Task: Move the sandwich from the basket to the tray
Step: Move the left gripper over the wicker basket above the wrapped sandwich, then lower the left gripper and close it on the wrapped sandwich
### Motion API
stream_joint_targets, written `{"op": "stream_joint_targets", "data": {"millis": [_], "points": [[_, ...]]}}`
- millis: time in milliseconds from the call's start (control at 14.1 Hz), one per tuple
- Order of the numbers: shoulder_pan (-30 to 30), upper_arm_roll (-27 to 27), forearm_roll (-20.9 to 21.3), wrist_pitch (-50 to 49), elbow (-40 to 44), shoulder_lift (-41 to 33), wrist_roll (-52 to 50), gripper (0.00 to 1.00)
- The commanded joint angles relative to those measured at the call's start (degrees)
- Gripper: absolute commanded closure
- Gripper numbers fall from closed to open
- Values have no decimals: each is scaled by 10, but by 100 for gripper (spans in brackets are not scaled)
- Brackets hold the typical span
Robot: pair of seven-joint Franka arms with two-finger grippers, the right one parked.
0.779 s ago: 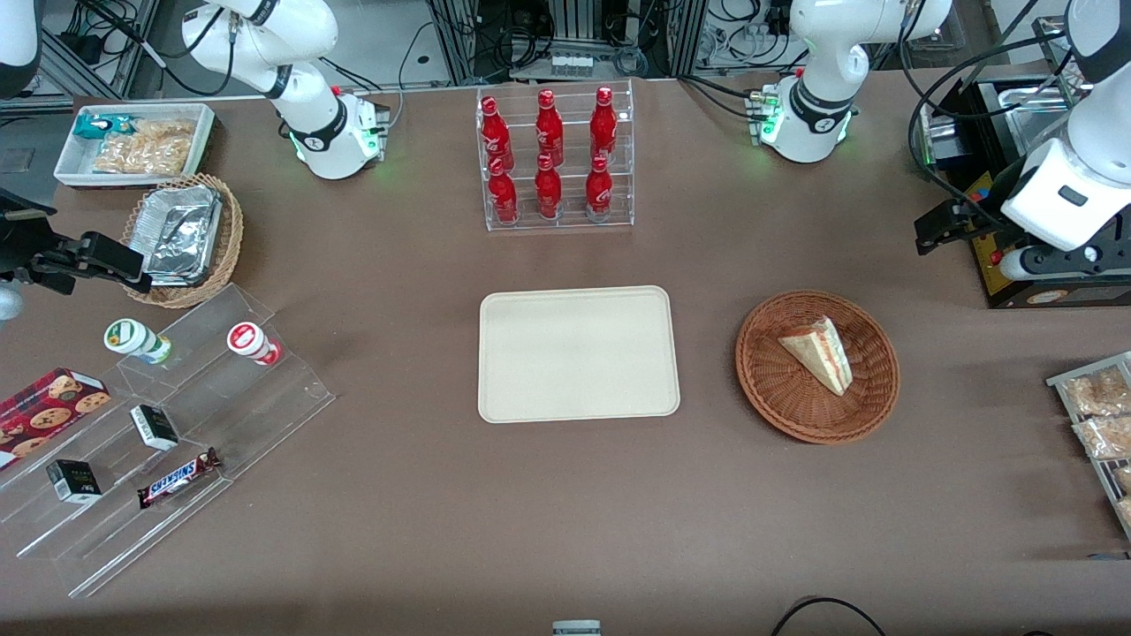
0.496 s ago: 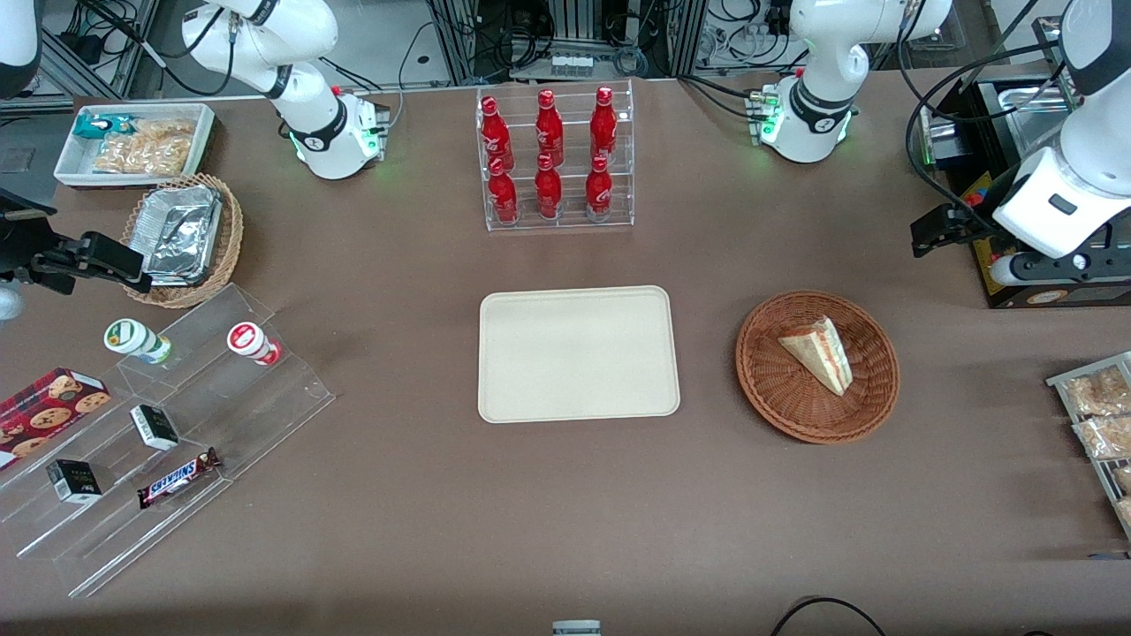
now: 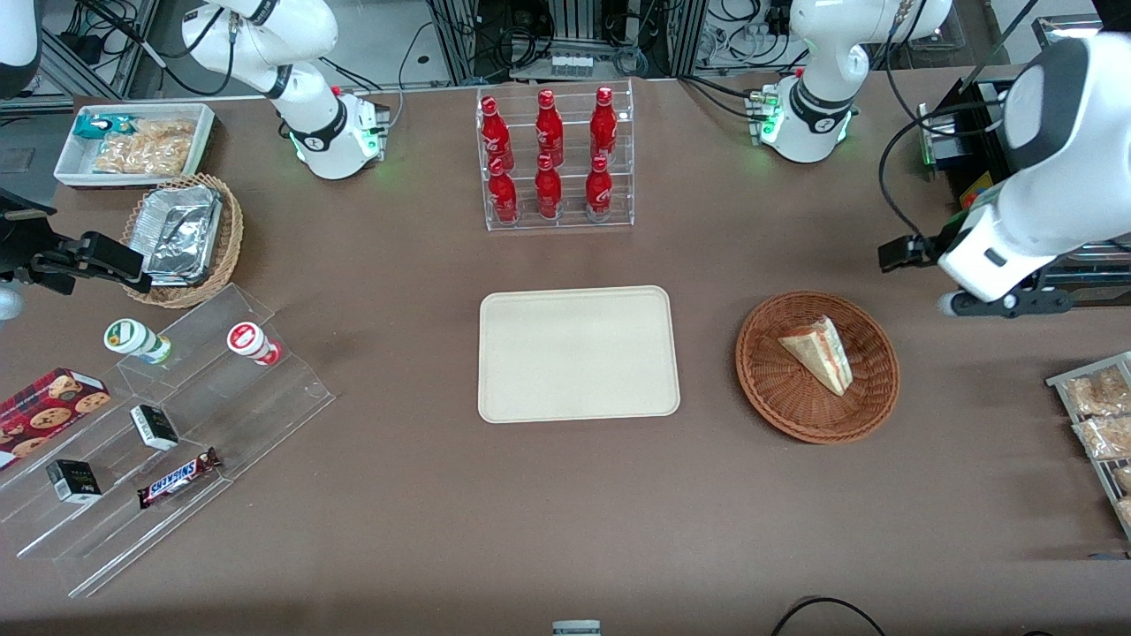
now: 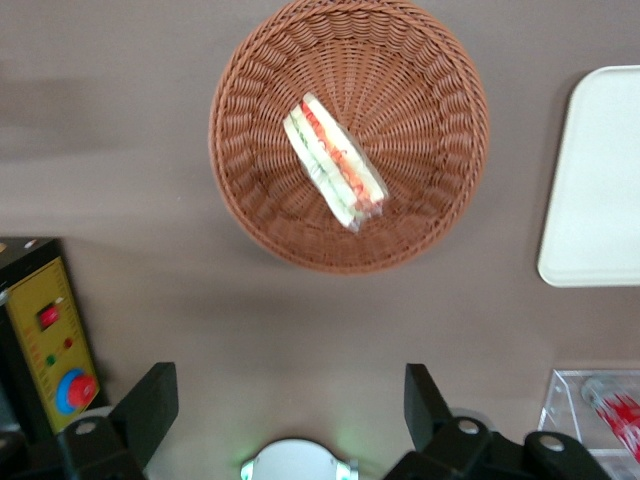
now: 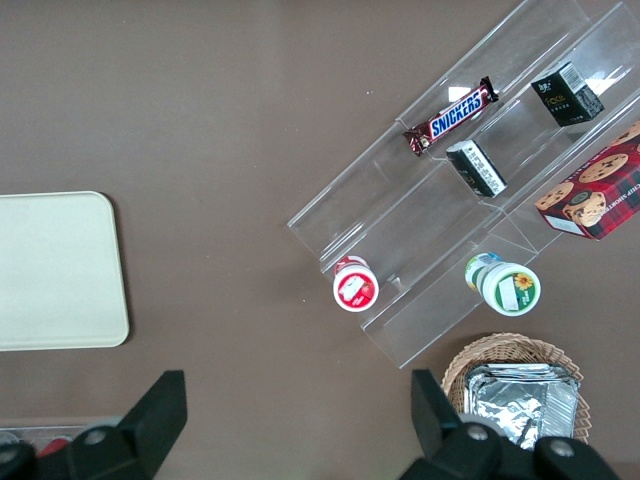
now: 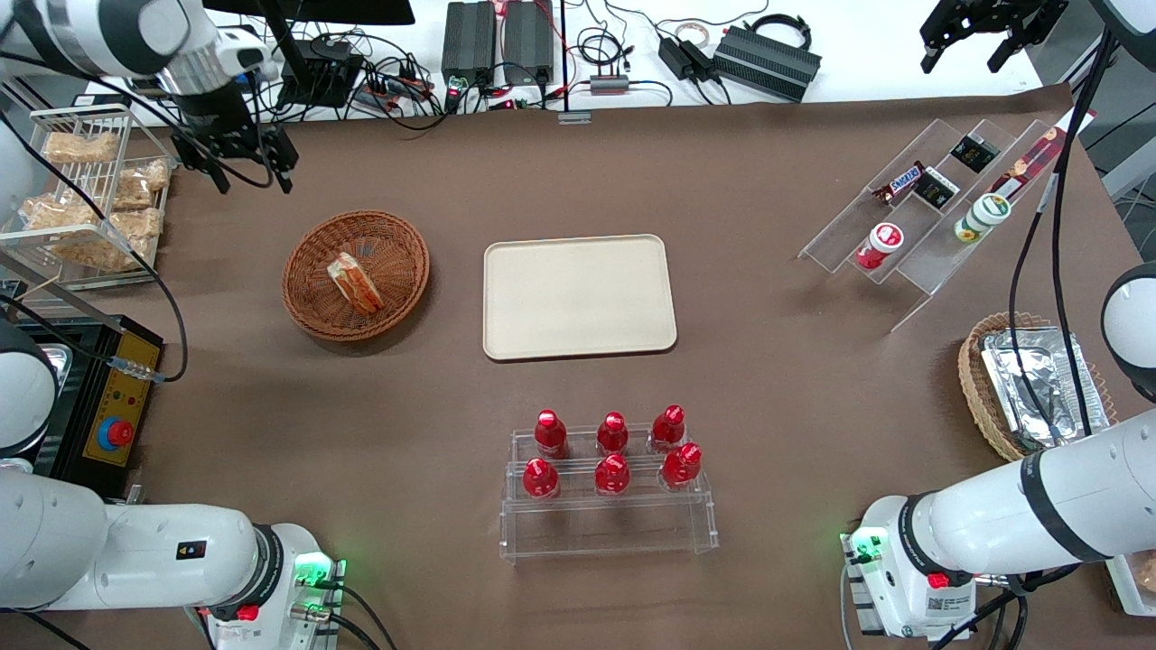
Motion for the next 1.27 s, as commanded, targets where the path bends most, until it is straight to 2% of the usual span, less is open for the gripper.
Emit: {"op": "stream_joint_targets", "data": {"millis": [0,354,496,708,991,1204], "points": [[-4,0,0,90,-90,-12,7,0],[-8,-2,1,317,-237,-3,-27,0],[-8,-2,0,345,-244,10,-62,0],[-8,-2,0,387,-256,18,-199,0],[-24,-2,0,413,-267,28,-440,0],[-24,-2,-2,426,-267,43,-507,0]]}}
